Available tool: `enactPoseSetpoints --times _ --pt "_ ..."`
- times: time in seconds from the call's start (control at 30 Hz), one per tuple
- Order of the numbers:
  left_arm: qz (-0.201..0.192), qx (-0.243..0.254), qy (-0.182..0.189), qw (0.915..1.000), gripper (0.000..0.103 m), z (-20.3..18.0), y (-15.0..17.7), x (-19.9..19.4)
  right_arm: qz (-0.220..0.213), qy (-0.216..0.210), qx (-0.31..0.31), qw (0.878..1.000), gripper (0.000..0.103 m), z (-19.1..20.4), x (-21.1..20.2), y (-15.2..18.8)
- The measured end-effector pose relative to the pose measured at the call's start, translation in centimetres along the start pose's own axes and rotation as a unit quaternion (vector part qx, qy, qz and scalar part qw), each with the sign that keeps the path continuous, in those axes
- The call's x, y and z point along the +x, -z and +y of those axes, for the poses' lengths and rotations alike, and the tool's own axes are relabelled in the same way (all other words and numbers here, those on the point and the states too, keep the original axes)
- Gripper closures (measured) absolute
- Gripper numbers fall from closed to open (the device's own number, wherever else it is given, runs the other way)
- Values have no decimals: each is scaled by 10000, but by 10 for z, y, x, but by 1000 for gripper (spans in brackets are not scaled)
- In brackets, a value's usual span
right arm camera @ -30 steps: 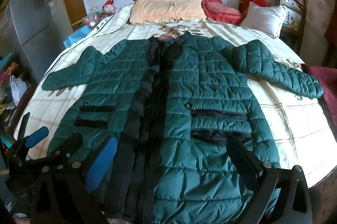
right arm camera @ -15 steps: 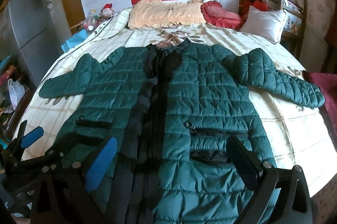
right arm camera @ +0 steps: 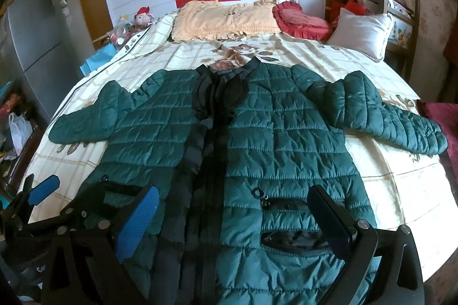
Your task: Fold large clothes
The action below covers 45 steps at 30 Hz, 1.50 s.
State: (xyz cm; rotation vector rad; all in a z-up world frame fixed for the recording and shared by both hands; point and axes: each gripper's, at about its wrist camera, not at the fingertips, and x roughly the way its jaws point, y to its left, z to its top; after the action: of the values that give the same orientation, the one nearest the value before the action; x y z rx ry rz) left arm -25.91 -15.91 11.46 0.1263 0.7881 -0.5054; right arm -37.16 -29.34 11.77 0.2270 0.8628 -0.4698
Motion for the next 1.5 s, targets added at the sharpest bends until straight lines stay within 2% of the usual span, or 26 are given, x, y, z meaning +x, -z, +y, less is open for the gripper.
enactPoseSetpoints --times 1.07,1.33,1.5 --pt "239 -325 -337 9986 1 35 -28 48 218 168 58 9996 0 -9 51 -29" --pt "380 -684 -434 9960 1 69 -36 61 298 178 70 9994 0 -8 69 -35" --pt "564 -1153 -603 9899 1 119 -44 74 396 93 154 9991 0 -8 87 -40"
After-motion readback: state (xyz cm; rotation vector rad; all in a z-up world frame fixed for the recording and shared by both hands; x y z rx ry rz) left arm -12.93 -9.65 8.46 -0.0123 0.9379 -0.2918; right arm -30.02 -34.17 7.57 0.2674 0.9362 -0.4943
